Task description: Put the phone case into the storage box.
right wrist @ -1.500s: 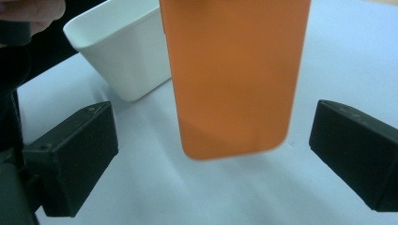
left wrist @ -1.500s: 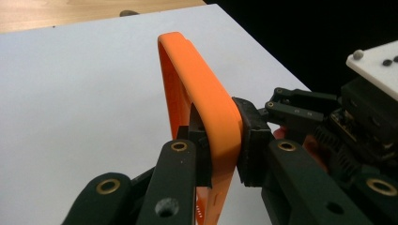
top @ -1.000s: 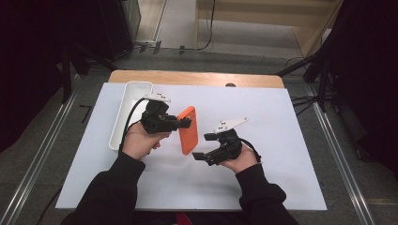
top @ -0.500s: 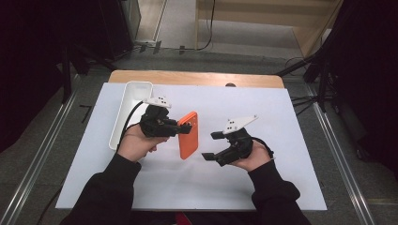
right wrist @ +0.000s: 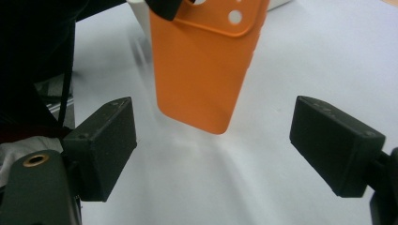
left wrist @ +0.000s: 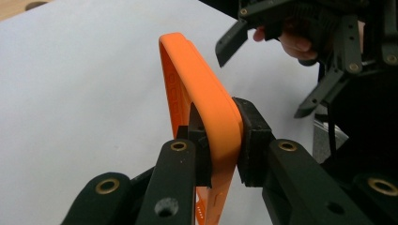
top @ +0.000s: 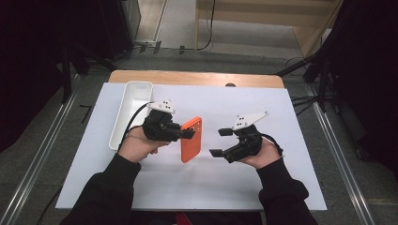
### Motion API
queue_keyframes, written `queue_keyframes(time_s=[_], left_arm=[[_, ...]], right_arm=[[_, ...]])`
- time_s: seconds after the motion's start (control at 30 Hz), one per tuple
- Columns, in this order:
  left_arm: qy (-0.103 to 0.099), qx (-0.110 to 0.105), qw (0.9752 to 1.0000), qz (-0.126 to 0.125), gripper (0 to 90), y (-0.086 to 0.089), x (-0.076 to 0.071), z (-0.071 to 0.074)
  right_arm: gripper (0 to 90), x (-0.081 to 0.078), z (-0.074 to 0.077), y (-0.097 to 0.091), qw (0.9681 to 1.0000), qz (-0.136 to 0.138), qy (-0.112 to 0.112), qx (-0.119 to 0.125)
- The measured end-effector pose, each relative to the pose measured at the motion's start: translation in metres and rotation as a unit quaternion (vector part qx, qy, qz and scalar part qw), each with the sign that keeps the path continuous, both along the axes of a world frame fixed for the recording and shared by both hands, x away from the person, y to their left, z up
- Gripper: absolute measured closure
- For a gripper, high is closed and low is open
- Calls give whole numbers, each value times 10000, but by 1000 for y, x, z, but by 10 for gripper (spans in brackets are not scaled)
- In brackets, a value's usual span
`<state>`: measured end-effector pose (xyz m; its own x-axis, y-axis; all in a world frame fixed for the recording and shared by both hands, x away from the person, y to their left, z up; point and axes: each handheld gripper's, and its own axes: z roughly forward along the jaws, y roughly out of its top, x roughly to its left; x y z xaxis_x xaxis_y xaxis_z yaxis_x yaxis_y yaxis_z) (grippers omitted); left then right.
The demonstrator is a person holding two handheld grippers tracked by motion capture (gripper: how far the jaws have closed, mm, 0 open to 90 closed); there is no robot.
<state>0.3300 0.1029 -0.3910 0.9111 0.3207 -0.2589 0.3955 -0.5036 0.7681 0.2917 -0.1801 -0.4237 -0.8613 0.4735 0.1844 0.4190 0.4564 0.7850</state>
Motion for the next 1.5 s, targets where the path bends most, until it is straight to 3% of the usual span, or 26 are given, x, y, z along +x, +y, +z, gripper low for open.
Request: queue_keyframes(time_s=[0.13, 0.6, 1.07, 1.5], left_arm=[[-69, 10, 9998, -185, 788, -2, -2, -2], [208, -65, 9985, -504, 788, -8, -4, -9], [261, -38, 9969, -737, 787, -14, -6, -13], [226, -65, 9946, -1007, 787, -16, -9, -13]], right_arm=[[137, 0, 3, -4, 10000, -24, -16, 4], [137, 1, 11, -12, 9999, -82, -90, 93], [142, 9, 16, -7, 9996, -47, -199, 189], [261, 16, 17, -1, 9992, 170, -216, 295]])
